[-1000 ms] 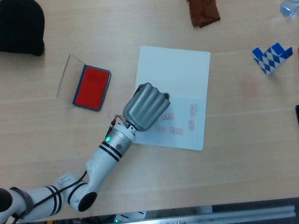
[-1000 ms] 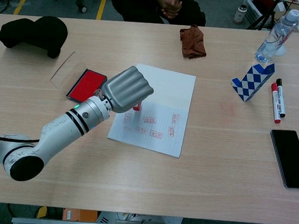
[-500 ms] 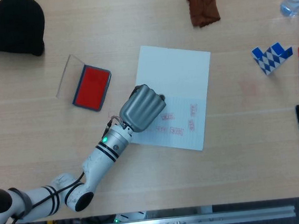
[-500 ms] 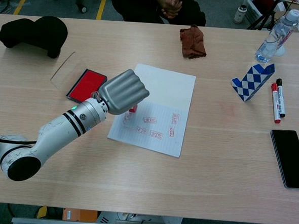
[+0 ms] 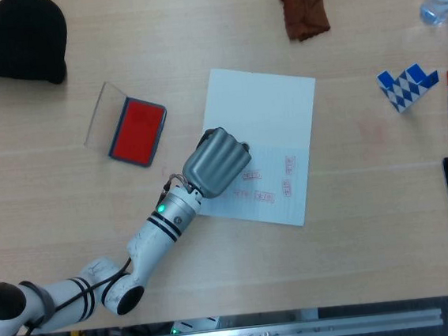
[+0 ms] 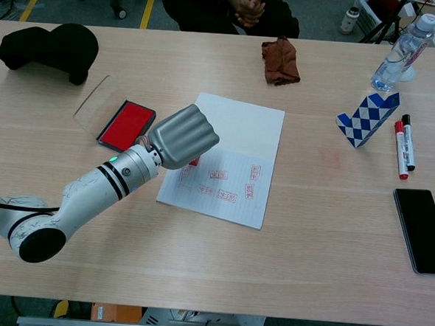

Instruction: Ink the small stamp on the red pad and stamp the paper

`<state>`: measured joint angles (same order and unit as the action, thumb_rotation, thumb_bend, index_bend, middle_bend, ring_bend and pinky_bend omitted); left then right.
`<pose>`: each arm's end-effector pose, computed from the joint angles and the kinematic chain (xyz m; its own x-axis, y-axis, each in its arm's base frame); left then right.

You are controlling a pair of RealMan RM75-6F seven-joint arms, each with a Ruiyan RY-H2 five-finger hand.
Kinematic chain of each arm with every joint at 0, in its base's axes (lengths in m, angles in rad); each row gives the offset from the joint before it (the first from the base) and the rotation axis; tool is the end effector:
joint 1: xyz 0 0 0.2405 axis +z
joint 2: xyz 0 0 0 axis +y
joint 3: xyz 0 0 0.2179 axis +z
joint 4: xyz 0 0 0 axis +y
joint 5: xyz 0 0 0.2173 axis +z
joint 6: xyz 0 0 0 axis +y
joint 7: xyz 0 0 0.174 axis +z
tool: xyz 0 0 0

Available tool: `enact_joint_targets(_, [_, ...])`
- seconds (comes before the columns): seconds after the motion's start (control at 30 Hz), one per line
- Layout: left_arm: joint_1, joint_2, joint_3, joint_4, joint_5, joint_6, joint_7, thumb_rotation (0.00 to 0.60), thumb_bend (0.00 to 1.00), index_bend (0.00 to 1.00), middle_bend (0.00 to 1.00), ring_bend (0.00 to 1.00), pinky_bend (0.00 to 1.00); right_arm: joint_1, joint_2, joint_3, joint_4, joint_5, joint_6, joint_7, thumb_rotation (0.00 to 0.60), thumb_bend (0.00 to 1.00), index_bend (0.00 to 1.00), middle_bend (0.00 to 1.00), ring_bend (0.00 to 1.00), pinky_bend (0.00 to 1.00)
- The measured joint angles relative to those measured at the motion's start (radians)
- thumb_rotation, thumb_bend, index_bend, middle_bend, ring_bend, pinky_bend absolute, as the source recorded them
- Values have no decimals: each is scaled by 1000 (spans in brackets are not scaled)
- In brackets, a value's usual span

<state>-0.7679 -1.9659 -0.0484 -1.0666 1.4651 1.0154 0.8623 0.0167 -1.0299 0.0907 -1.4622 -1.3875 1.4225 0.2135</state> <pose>-0.0712 0.2906 -0.1420 0.8395 -0.2349 0.4900 0.2481 -0.6367 -0.7302 -0.3471 -0.1959 0.1921 0.4006 -0.0069 0.9162 -0.9002 0.1836 0.3950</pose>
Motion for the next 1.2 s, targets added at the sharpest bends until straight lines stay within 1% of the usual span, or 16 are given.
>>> enact_joint_targets(0.27, [1,-23,3,42,-3,-11,-11,600,339,663,996,997,1000,-3,1,0,4,3,0,2,600,263,223,311,314,391])
enact_joint_targets(0.57, [4,-35,7,58,-4,-20,-14,600,339,663,996,997,1000,-3,0,1,5,4,-1,2,600,263,223,311,314,391])
enact_joint_targets(0.9, [8,-39,14,54,4,-20,-8,600,340,663,996,997,1000,-6,1,1,7,4,0,4,600,264,223,311,314,391])
enact_joint_targets(1.2, [7,-38,11,54,2,-25,-2,600,339,663,995,997,1000,-7,1,2,11,4,1,7,600,264,223,311,314,391])
